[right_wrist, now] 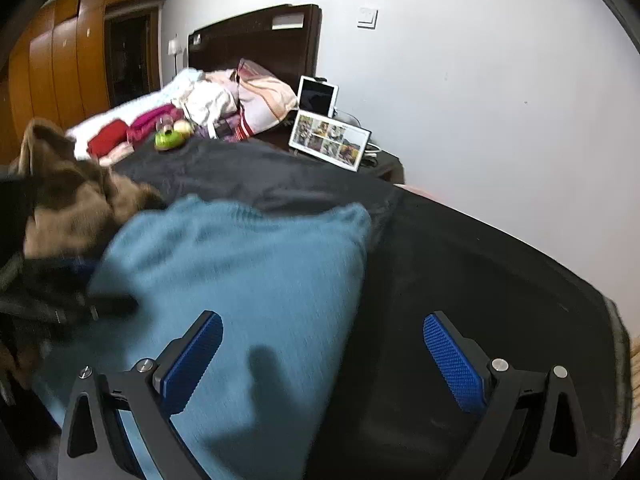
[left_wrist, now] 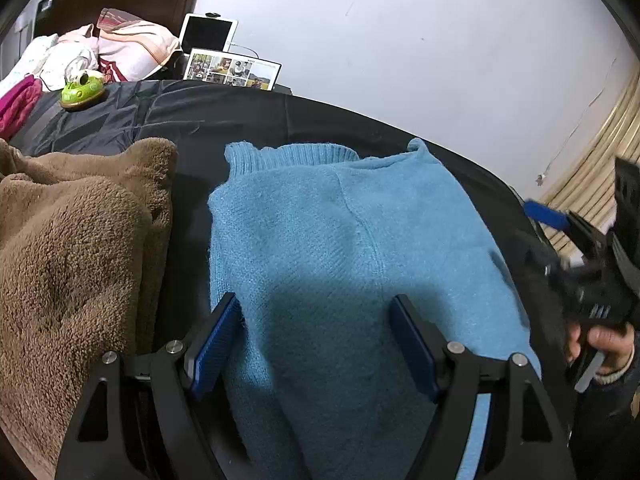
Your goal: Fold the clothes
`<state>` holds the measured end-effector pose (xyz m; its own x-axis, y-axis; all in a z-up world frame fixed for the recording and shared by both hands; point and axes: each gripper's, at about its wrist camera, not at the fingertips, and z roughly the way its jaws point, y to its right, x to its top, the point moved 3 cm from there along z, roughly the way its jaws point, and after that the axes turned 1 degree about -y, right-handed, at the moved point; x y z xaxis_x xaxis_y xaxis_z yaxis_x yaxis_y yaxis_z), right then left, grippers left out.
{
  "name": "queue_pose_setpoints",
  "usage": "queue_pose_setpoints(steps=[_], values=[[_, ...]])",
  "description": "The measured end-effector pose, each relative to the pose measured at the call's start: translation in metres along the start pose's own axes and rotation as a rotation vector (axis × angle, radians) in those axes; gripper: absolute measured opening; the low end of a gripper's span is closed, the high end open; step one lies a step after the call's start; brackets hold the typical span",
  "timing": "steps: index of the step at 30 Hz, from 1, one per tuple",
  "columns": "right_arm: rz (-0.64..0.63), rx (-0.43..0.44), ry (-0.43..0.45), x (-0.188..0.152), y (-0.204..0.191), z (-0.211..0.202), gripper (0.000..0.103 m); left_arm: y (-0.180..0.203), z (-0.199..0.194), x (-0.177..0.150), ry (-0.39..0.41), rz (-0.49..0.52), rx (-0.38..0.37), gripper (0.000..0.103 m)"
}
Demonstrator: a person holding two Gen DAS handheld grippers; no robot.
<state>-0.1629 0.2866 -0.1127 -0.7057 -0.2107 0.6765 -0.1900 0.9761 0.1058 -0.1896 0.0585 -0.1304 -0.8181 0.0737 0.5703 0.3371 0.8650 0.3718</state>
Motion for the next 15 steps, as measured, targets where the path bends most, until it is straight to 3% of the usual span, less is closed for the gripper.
queue_pose_setpoints(steps=[5,8,13,15], values=[[-0.001,0.046,-0.027,0.023,-0.013,0.025,0.101,-0.002,0.000,0.001,-0.001,-0.010,-0.017,0.079],[-0.051,0.025,-0.057,0.033,-0.026,0.044,0.101,-0.003,-0.001,0.001,-0.002,-0.012,-0.022,0.079],[-0.140,-0.028,-0.216,0.019,-0.042,0.085,0.101,-0.006,-0.001,0.001,-0.002,-0.014,-0.015,0.079],[-0.125,-0.018,-0.210,0.018,-0.039,0.086,0.101,-0.009,0.000,0.002,-0.001,-0.021,-0.011,0.079]])
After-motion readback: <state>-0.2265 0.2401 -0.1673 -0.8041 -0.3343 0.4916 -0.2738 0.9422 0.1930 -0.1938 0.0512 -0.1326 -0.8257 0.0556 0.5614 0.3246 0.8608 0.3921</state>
